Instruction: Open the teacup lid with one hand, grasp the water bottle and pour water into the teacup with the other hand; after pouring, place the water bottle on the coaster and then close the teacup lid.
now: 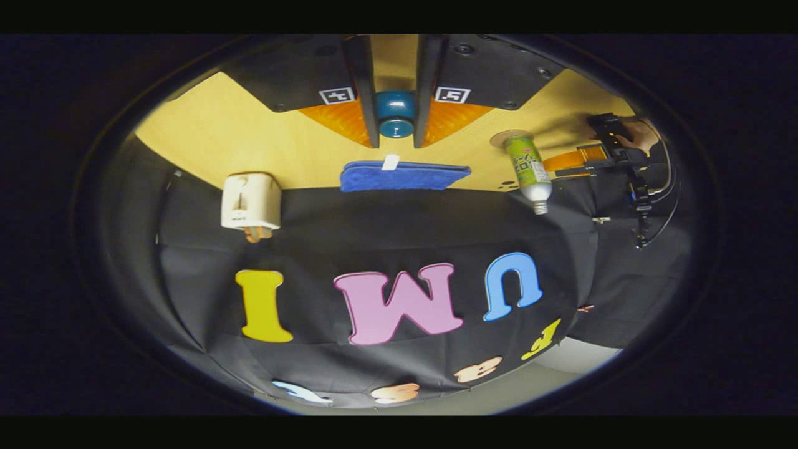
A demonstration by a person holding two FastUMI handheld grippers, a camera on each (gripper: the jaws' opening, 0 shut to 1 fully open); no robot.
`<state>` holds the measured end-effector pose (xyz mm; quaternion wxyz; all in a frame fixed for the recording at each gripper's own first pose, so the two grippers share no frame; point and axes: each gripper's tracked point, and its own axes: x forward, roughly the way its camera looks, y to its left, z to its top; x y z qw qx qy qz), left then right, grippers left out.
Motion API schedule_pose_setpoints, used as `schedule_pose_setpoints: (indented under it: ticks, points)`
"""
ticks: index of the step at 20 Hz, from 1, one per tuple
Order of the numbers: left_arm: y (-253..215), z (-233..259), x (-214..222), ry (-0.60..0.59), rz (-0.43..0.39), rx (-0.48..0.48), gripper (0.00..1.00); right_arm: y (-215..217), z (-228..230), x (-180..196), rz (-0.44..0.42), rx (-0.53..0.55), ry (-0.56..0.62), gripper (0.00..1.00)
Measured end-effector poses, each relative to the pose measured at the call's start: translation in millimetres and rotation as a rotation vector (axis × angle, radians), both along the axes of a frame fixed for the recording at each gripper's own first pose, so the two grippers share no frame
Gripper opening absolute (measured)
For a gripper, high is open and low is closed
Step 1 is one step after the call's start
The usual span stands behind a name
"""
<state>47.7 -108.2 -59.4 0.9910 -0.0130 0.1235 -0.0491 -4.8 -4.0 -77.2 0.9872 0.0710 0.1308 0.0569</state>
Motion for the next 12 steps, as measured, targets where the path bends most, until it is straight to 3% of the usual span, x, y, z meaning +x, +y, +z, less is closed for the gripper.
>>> schedule_pose_setpoints:
  ticks: [1,4,12]
  points:
    - [0.1,2.2,-6.3,-0.006,0.002,-0.006,0.93,9.5,-7.9,4.4,0.017,0.025,0.019,0.32]
    - [1.1,8.2,-17.0,-0.032,0.003,0.005,0.93,26.3,-23.3,17.9,0.031,0.084,0.058,0.32]
    - [-10.3,6.6,-23.2,-0.037,-0.049,0.015,0.93,29.5,-45.0,32.8,0.004,-0.054,0.084,0.32]
